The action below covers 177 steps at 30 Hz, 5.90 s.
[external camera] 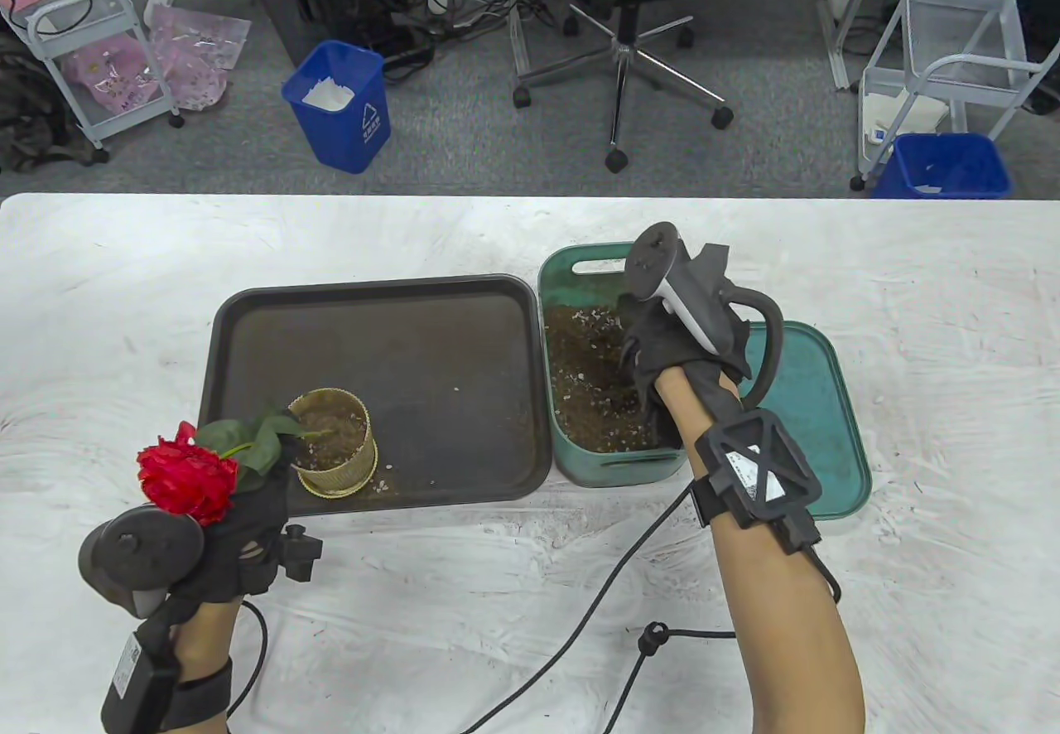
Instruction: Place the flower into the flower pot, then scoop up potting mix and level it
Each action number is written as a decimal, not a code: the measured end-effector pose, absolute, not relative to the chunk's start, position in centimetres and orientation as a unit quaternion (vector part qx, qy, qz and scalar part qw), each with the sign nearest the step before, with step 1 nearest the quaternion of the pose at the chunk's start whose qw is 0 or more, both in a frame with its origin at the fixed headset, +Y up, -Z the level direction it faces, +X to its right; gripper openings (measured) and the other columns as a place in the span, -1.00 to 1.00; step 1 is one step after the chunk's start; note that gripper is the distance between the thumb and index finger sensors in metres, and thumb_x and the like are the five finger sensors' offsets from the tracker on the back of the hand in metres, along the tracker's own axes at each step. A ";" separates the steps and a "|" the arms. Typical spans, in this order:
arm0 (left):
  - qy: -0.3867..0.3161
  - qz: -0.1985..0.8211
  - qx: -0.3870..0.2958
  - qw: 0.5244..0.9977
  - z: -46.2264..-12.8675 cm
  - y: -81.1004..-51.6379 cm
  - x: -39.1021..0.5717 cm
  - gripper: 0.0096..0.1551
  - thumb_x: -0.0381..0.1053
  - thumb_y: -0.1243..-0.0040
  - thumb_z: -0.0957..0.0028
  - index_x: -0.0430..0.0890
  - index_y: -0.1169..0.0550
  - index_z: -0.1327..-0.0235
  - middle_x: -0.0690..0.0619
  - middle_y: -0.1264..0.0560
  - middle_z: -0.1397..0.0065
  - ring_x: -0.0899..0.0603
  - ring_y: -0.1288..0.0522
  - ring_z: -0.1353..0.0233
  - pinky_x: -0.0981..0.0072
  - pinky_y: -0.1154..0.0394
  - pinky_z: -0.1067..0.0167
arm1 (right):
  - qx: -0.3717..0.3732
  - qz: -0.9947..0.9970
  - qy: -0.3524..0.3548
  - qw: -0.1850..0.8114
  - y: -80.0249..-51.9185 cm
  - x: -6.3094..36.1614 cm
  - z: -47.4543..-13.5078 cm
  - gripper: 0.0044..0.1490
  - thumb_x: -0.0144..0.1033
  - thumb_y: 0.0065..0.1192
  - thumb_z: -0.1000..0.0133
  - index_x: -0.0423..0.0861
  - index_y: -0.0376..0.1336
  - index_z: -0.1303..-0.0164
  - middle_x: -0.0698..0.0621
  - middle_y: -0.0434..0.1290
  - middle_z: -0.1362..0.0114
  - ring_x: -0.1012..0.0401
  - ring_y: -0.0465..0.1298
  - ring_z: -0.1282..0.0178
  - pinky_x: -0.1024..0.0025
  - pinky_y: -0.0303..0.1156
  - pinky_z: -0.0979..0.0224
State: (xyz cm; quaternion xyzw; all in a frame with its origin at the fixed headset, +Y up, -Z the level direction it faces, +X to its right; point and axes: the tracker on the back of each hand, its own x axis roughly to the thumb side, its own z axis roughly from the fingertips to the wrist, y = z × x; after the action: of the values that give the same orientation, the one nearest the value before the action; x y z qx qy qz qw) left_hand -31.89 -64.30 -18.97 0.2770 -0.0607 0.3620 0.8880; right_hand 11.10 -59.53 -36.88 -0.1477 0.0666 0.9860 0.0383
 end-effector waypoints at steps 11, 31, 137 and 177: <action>-0.046 0.383 0.275 0.881 -19.1 -64.5 -32.7 -0.53 0.08 -0.23 0.18 0.01 -0.68 0.01 0.04 -0.70 0.02 -0.17 -0.74 0.16 0.02 -0.64 0.02 | -0.151 0.981 0.118 0.002 -63.7 9.8 -39.8 -0.36 -0.16 0.25 0.07 -0.22 0.40 -0.14 -0.08 0.69 0.23 0.04 0.75 0.45 0.15 0.71 0.45; -0.050 0.380 0.274 0.882 -19.1 -64.5 -32.7 -0.53 0.08 -0.23 0.18 0.01 -0.68 0.01 0.04 -0.70 0.02 -0.17 -0.74 0.16 0.02 -0.64 0.02 | -0.168 0.845 0.321 0.394 -66.5 12.6 -38.6 -0.31 -0.18 0.18 0.05 -0.35 0.34 -0.16 -0.08 0.68 0.21 0.08 0.76 0.45 0.21 0.73 0.47; -0.067 0.379 0.267 0.883 -19.1 -64.5 -32.2 -0.53 0.08 -0.24 0.18 0.02 -0.69 0.02 0.04 -0.70 0.02 -0.17 -0.74 0.16 0.02 -0.64 0.02 | 0.074 0.977 -0.163 0.112 -53.9 -0.7 -24.0 -0.36 -0.19 0.35 0.11 -0.22 0.40 -0.13 -0.11 0.70 0.18 0.00 0.77 0.41 0.10 0.73 0.41; -0.061 0.372 0.272 0.886 -19.1 -64.2 -32.5 -0.53 0.08 -0.24 0.18 0.02 -0.69 0.02 0.05 -0.70 0.02 -0.17 -0.74 0.16 0.02 -0.64 0.03 | -0.191 0.895 0.297 0.273 -64.3 11.8 -34.8 -0.30 -0.16 0.25 0.03 -0.37 0.34 -0.17 -0.11 0.69 0.22 0.09 0.75 0.52 0.24 0.72 0.52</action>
State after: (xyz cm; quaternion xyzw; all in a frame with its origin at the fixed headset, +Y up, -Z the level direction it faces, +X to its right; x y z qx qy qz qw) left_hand -32.54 -64.24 -19.08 0.2718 -0.0612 0.3715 0.8856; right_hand 11.77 -64.26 -34.85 -0.1913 0.2968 0.8949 0.2728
